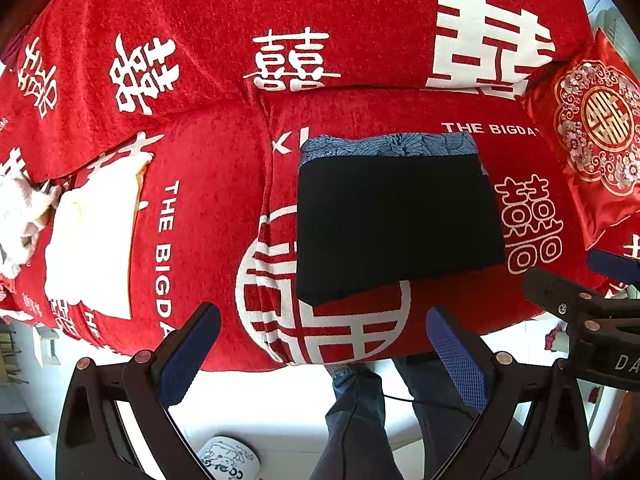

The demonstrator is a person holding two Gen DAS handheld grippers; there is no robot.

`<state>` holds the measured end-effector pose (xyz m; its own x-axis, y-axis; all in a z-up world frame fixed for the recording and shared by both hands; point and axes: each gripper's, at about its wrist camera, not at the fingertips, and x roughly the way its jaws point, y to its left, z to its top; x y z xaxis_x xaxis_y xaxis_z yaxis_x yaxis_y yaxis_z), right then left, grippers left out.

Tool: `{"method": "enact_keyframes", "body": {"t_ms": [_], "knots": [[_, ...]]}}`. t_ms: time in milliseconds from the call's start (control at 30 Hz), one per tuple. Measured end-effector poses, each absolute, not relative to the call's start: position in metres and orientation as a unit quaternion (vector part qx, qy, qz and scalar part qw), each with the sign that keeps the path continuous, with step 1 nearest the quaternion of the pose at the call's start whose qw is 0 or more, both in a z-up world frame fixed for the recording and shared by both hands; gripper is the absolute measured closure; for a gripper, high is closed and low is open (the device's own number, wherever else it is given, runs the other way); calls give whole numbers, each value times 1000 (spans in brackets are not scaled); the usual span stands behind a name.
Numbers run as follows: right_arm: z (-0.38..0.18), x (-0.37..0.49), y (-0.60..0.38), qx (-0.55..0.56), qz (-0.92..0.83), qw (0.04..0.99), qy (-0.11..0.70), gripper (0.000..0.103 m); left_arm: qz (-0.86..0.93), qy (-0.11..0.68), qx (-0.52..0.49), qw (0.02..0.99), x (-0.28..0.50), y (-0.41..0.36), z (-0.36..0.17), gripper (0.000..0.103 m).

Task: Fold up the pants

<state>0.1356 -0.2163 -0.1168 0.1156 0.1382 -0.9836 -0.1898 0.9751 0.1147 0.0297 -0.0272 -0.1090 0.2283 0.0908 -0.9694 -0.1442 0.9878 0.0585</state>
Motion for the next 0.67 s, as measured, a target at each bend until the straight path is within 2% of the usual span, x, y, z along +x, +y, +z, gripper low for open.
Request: {"method": "enact_keyframes", "body": {"t_ms": [667], "knots": [[-112,133,-213,-34,107,753,648,3,56,599,-14,798,25,-35,-102,0]]}}
